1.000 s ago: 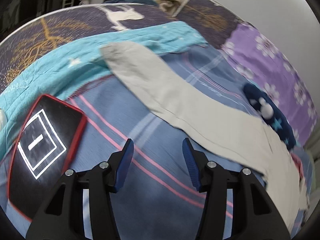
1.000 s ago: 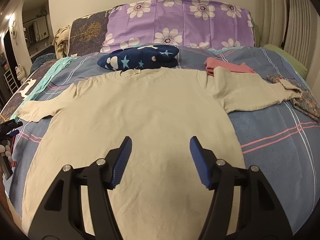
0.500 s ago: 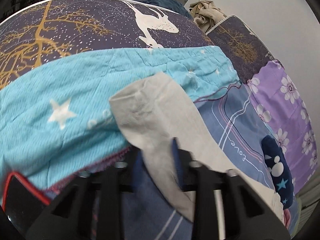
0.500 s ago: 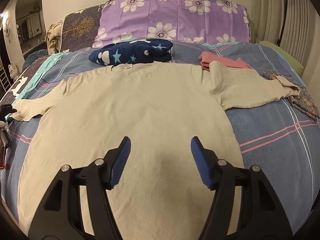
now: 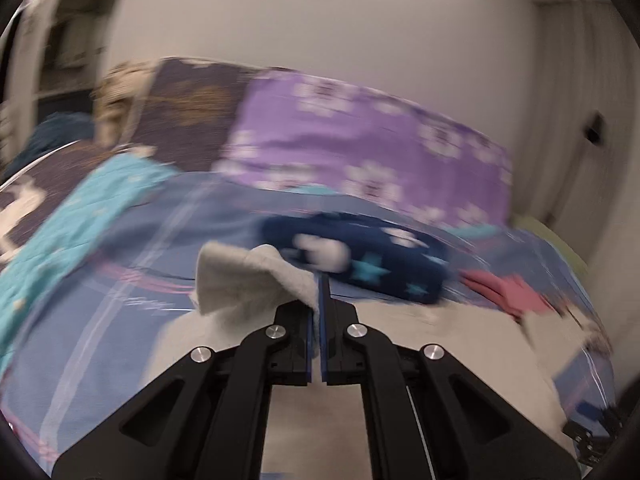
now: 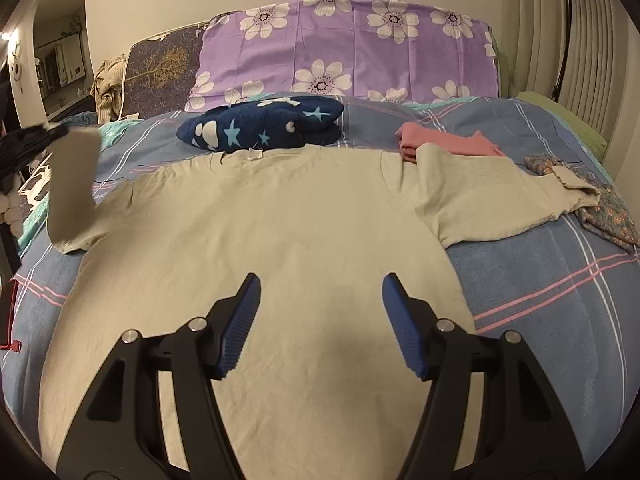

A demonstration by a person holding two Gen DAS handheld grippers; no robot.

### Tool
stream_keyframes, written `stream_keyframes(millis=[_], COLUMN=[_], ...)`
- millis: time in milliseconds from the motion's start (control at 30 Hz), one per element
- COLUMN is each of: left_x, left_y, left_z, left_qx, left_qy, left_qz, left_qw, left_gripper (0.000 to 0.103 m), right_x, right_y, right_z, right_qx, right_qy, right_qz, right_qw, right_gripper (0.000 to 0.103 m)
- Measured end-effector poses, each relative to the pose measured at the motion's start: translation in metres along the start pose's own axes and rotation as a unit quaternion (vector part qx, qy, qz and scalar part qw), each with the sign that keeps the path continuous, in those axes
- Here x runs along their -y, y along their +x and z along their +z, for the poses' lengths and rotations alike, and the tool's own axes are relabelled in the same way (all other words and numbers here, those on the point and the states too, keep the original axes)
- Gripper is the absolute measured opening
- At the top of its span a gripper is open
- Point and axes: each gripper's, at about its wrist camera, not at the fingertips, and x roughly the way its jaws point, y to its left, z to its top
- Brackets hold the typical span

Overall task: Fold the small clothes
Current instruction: 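Grasp the sleeve with the left tool and fold it across the shirt body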

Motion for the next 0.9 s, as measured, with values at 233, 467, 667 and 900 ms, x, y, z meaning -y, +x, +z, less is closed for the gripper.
stream_keyframes(millis=[233, 467, 667, 900], left_x=[0.150, 0.165, 0.113, 0.062], left_y=[0.060, 0.041, 0.004, 0.020], left_z=[-0.078, -0.120, -0.124, -0.134], left_qx=[-0.102, -0.121, -0.097, -0.152], left_qy=[0.107, 0.171, 0.180, 0.128], left_qz=[-0.111, -0.111, -0.021, 0.060], left_qw=[0.9828, 0.9715, 0.9786, 0.9783], left_gripper=[0.007, 0.052, 0.066, 0.066], right_x=[0.039, 0.052, 0.022, -0.076], right_y=[-0.003, 0.008, 0.029, 0.084], right_z=[-0.005, 0.000, 0.030, 0.040], right_qx=[-0.017, -0.050, -0.065, -0.101], right_qy=[0.047, 0.048, -0.004, -0.173], right_qz=[-0.011, 0.034, 0.090, 0.127], right_qw=[0.999, 0.997, 0.994, 0.971], right_gripper=[0.065, 0.065, 0.062, 0.065])
